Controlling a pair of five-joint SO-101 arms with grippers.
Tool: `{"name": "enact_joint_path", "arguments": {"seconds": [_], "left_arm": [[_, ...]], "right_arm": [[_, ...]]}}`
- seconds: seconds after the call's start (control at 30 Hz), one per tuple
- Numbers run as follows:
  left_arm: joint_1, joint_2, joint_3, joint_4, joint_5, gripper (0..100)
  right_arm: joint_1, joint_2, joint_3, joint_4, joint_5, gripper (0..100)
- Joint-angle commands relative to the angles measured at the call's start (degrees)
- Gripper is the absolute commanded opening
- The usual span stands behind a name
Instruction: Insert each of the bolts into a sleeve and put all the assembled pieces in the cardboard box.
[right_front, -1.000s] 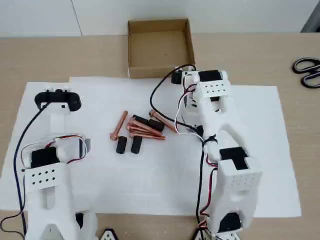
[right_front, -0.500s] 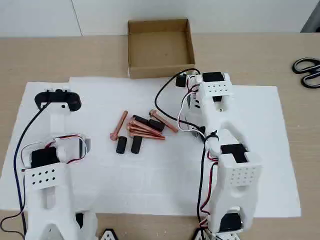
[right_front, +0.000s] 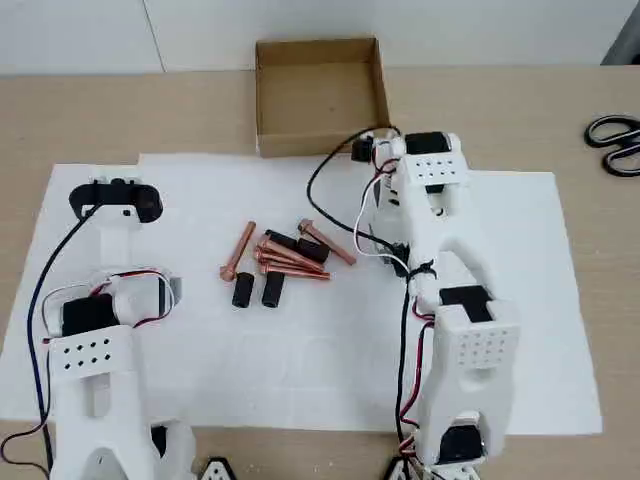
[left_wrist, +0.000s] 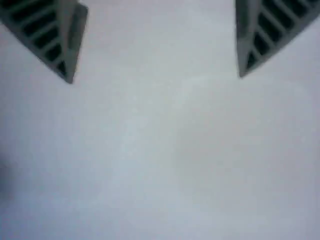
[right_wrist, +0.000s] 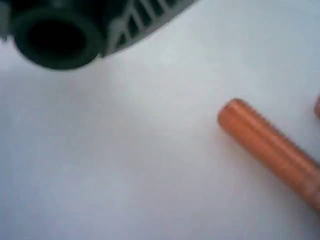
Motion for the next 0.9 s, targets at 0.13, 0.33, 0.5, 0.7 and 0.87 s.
{"name": "enact_joint_path", "arguments": {"seconds": [0.13,0.33,0.5,0.7,0.87], "left_arm": [[-0.2,-0.1,-0.3,-0.2,-0.4,20],[-0.2,0.0,-0.3,-0.2,-0.4,20],[0.0,0.0,-0.3,-0.2,-0.4,20],[0.1,-0.1,-0.3,-0.2,-0.4,20],[0.1,-0.1,-0.3,-0.2,-0.4,20]], "right_arm": [[-3.1,-2.5,-3.5,-2.9,-6.0,0.8],[-5.1,1.5,-3.5,-3.9,-7.2,7.3],[-4.9,2.6,-3.5,-3.5,-7.0,11.2],[-4.9,2.7,-3.5,-3.6,-6.9,11.6],[-5.1,2.7,-3.5,-2.4,-6.9,16.5]]}}
